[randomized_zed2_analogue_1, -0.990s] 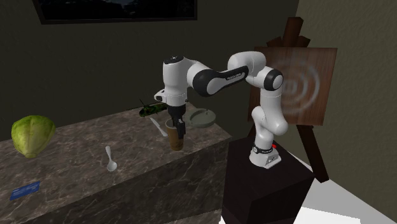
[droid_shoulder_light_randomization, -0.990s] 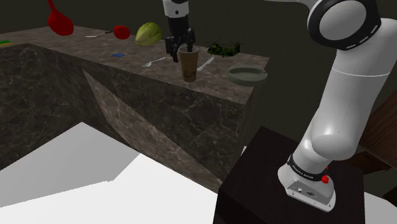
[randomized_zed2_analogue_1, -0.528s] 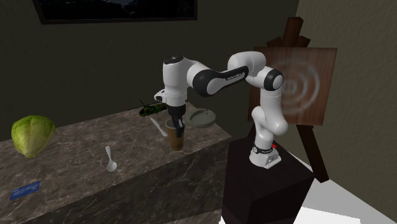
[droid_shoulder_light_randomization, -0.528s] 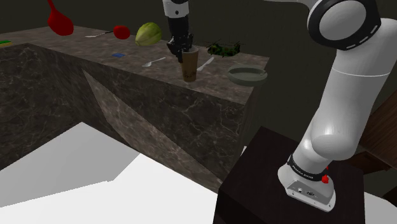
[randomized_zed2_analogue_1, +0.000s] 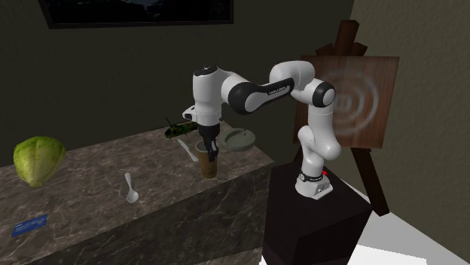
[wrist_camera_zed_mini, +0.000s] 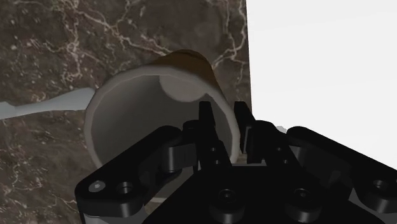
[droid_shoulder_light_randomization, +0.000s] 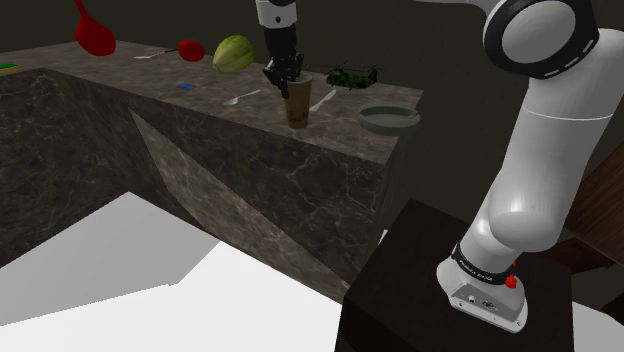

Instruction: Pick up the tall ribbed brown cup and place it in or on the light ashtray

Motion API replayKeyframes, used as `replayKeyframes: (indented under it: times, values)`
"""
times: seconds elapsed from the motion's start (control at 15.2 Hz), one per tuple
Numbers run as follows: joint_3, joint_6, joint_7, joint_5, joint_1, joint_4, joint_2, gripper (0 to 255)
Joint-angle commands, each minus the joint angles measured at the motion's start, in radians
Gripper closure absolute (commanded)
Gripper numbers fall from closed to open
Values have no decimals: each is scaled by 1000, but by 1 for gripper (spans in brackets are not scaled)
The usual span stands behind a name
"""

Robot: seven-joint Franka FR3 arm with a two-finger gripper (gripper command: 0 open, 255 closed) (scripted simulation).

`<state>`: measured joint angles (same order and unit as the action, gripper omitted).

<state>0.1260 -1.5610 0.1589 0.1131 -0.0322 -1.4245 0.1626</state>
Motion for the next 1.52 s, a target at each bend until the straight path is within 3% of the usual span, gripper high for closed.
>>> replayKeyframes:
  times: [0.0,0.73,1.19,1.25,1.45]
  values:
    - [0,15,-1,1,0,19,4,255]
    - [3,198,-12,13,-12,275,78,255]
    - [3,350,-21,31,-30,523,174,255]
    - [3,352,-21,31,-30,528,176,255]
    - [-10,297,-64,8,18,332,30,255]
